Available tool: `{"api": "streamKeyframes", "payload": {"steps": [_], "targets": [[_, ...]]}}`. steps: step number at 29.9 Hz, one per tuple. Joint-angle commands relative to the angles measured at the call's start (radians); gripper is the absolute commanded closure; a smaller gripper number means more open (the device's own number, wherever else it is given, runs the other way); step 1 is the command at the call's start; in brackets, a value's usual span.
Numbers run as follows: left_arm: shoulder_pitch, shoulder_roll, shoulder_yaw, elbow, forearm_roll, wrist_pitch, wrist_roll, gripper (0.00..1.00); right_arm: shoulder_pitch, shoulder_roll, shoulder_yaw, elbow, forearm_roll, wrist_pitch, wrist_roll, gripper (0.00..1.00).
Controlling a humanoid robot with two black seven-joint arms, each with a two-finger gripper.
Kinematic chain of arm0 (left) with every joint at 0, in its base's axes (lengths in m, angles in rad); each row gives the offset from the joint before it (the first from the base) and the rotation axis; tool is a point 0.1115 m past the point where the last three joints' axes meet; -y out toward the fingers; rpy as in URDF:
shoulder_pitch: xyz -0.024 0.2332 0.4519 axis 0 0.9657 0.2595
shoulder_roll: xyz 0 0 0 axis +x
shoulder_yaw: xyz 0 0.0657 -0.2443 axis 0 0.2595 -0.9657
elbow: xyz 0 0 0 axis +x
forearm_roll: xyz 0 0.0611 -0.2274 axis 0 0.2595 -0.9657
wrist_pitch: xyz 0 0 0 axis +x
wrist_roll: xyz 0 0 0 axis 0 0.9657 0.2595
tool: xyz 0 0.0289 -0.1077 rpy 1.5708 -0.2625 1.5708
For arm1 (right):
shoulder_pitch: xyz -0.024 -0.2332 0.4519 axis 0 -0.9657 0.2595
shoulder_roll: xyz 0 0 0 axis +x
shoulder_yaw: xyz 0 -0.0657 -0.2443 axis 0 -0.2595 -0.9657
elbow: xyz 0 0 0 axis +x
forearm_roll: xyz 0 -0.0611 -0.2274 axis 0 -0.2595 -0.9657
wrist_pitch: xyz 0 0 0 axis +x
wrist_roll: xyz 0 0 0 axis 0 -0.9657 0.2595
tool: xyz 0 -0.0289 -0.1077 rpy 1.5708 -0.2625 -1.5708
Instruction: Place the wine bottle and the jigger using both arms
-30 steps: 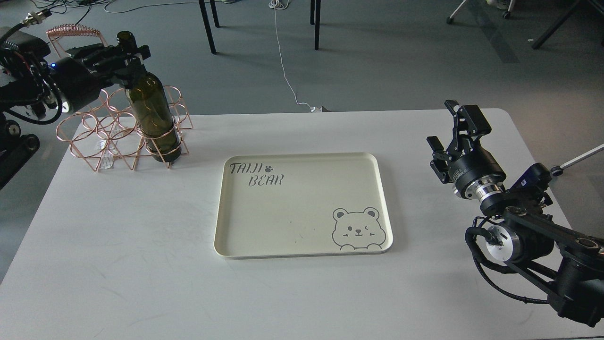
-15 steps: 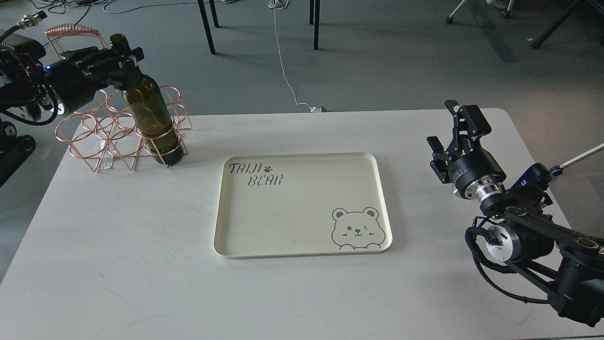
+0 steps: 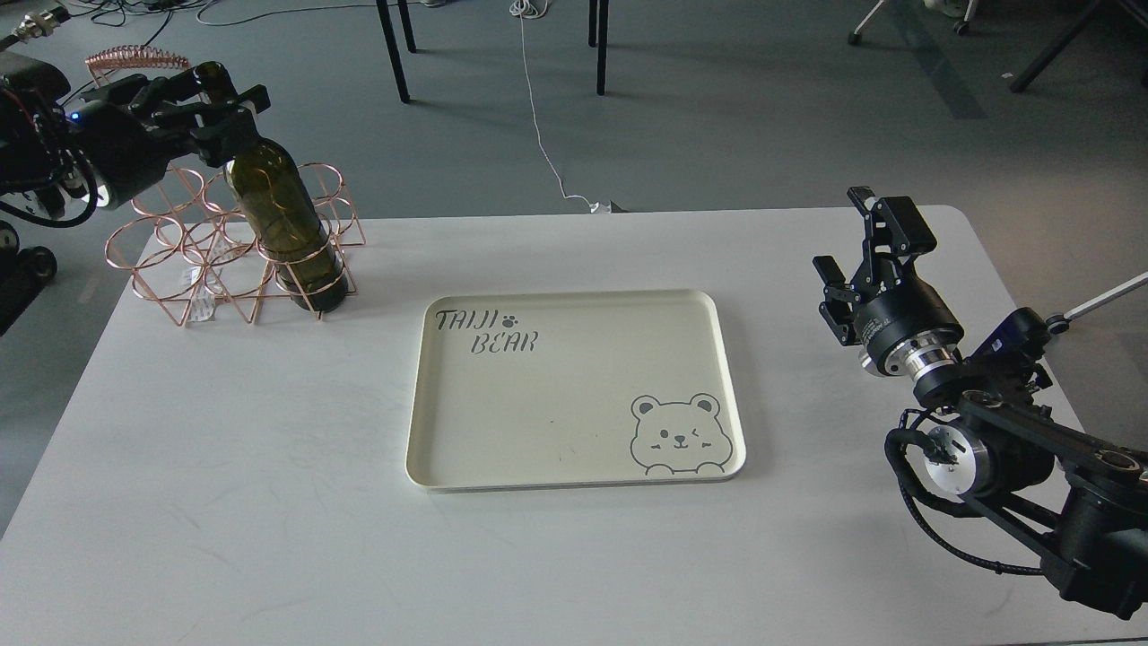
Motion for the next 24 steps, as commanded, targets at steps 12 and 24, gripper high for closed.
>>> {"api": "streamKeyframes", "payload": {"steps": [12,24], "targets": [[-0.197,0.135,-0.013,-0.291,-0.447,-0.056,0.000,0.06,-0.001,0.005,0.035,-0.003,-0.001,0.000,0.000,0.01],[-0.014,-0.021,-0.041,-0.547,-1.112,-0.047,0.000,0.02,-0.001,0.086,0.096,-0.009,-0.001,-0.002,0.000,0.01]]}}
